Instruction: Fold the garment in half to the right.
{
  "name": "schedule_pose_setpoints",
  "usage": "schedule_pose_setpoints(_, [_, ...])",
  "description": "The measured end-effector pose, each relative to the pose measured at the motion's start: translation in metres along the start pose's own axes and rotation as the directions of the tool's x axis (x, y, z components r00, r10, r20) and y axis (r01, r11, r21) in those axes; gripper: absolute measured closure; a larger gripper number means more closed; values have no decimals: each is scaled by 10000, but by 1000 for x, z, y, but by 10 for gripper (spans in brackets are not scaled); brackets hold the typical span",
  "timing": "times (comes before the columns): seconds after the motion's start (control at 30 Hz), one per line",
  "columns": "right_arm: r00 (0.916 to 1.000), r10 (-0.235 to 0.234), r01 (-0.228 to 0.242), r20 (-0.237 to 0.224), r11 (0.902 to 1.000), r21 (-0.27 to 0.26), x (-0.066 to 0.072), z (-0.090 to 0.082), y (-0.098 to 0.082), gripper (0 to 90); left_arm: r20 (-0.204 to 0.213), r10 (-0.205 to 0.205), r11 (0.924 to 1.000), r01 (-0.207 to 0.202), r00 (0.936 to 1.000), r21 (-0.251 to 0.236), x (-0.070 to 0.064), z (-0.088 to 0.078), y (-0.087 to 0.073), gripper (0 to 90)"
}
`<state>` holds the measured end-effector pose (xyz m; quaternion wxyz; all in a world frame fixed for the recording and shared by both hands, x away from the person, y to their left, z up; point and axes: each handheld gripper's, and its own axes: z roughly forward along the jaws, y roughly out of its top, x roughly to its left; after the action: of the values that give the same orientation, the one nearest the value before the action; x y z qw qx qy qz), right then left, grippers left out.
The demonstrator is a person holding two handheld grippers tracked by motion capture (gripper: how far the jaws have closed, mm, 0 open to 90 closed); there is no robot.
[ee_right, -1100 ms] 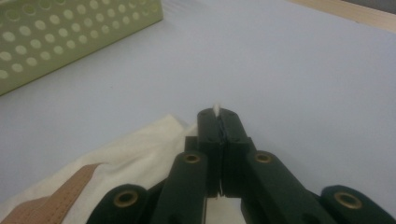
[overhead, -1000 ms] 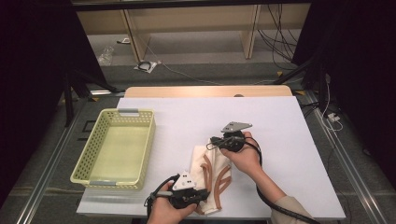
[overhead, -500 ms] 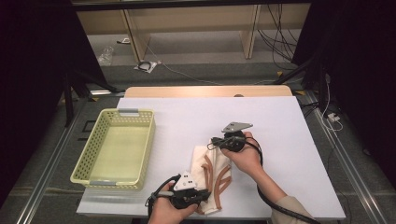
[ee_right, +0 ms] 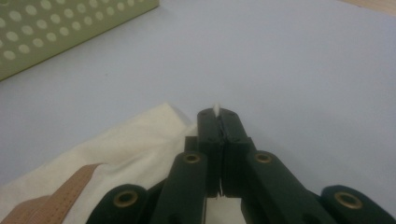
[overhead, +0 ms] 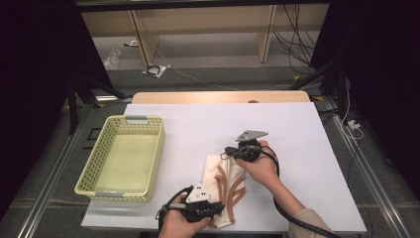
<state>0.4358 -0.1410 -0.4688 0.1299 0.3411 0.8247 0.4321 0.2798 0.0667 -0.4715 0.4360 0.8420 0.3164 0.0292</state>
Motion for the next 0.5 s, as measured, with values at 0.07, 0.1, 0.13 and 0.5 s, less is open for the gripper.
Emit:
schedule_pose_setpoints(0.07, [10000, 28, -28, -9, 10000, 10, 0, 0, 0, 895, 1, 3, 10000, -3, 10000, 15, 0, 0, 0, 850])
schedule_pose_setpoints(0.1, [10000, 34, -34, -13, 10000, 22, 0, 0, 0, 895, 0, 7, 10000, -7, 10000, 29, 0, 1, 0, 850])
schedule_pose_setpoints(0.13, [10000, 35, -35, -19, 10000, 36, 0, 0, -1, 895, 5, 2, 10000, -2, 10000, 31, 0, 1, 0, 850])
schedule_pose_setpoints(0.5, [10000, -12, 13, -35, 9998, 204, -1, 1, -3, 894, 20, -38, 9999, 38, 10000, 112, 1, 3, -3, 848])
